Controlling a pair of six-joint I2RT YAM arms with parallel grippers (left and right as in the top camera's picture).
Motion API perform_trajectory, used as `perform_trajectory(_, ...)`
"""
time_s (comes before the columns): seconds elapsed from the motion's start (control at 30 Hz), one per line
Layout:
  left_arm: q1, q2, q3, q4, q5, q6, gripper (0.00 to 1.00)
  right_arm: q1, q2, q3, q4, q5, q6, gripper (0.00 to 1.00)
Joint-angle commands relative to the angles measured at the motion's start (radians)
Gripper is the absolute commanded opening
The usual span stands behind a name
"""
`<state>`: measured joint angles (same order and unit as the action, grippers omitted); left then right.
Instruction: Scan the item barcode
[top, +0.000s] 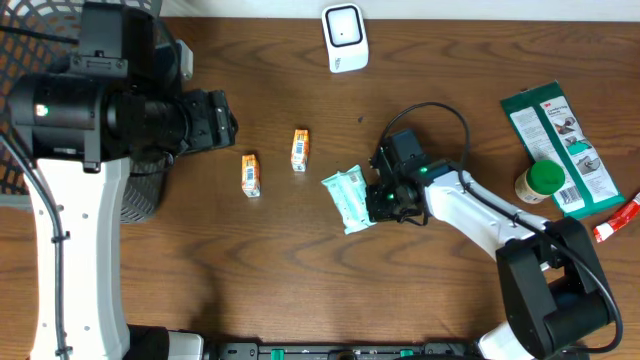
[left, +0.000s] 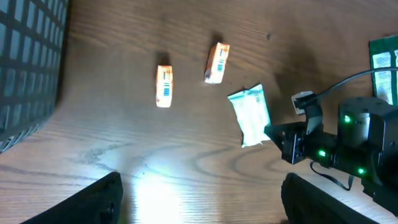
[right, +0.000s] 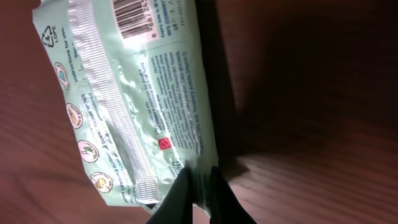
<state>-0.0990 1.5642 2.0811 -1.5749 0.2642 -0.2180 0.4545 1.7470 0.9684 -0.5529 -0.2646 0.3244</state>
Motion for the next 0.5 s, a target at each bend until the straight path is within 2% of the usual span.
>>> perform_trajectory(0.0,0.002,0.004,-0.005,-0.006,0.015,-0.008,0.82,0.024,-0.006,0.017,0.0,-0.017,-0.027,0.06)
perform_trajectory(0.17,0.002,0.004,-0.005,-0.026,0.016,-0.009,0.82,0.026,-0.006,0.017,0.0,-0.016,-0.027,0.19)
perform_trajectory(0.37,-0.015,0.007,-0.02,-0.015,0.042,-0.021,0.85,0.026,-0.006,0.017,0.0,-0.009,-0.027,0.27)
perform_trajectory(0.4,-0.024,0.007,-0.031,-0.015,0.042,-0.021,0.8,0.026,-0.006,0.017,0.0,-0.009,-0.027,0.28)
perform_trajectory(0.47,-0.046,0.007,-0.053,-0.014,0.042,-0.021,0.6,0.026,-0.006,0.017,0.0,-0.008,-0.027,0.29)
